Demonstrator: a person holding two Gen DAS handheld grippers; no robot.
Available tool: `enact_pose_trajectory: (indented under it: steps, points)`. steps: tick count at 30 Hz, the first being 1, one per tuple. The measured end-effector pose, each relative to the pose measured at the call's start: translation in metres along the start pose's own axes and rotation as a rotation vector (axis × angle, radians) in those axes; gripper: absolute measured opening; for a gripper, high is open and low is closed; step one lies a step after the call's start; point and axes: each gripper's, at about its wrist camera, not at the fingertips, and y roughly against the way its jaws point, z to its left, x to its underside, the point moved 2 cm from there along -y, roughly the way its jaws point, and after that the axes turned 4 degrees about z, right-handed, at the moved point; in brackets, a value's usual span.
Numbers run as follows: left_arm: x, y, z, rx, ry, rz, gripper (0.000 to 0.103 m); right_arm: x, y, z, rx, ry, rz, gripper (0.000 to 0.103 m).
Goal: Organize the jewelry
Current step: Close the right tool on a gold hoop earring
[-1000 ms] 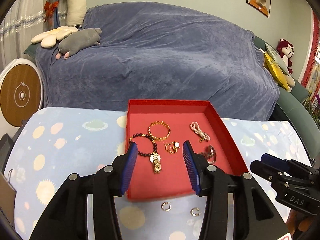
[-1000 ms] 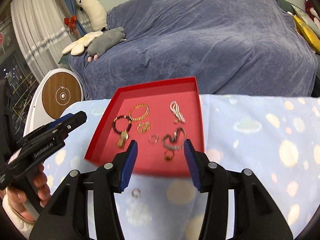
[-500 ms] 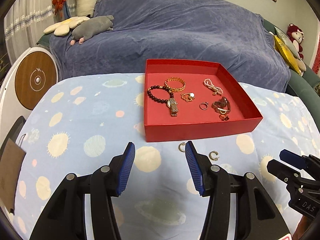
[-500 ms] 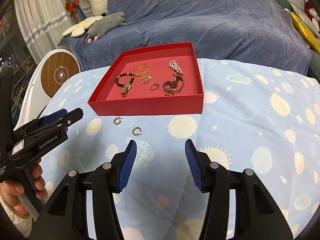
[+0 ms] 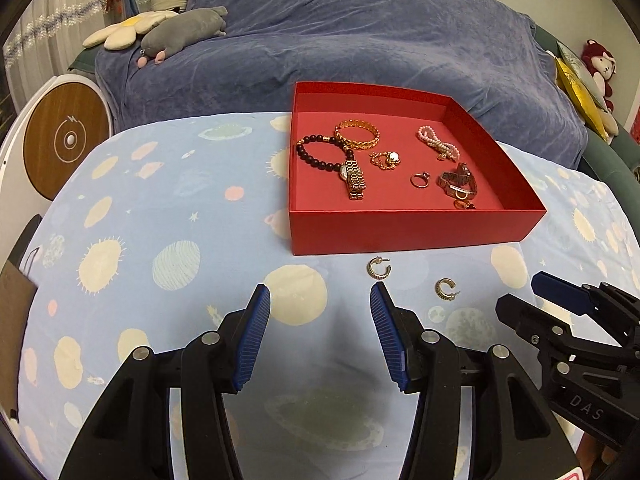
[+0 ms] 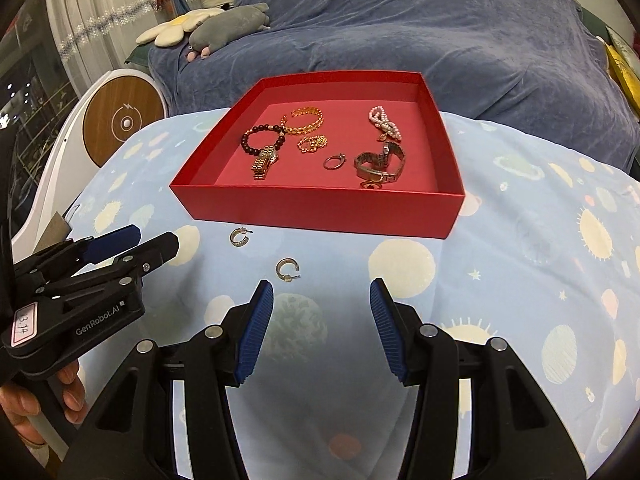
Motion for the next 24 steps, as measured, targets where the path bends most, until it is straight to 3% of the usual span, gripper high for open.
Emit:
enact_pose_trajectory:
  steps: [4,7,24]
  points:
    - [0.001,-0.003,0.007,-0.003,0.015,0.014,0.050,-0.001,-0.013,0.009,-0.015,0.020,0.018,0.049]
    - [0.003,-0.005,0.012,0.001,0.026,0.023,0.050,-0.003,-0.024,0.017,-0.023,0.037,0.027,0.038]
    - [0.005,-0.008,0.027,0.023,0.043,0.041,0.050,-0.006,-0.046,0.027,0.020,0.086,0.032,0.016]
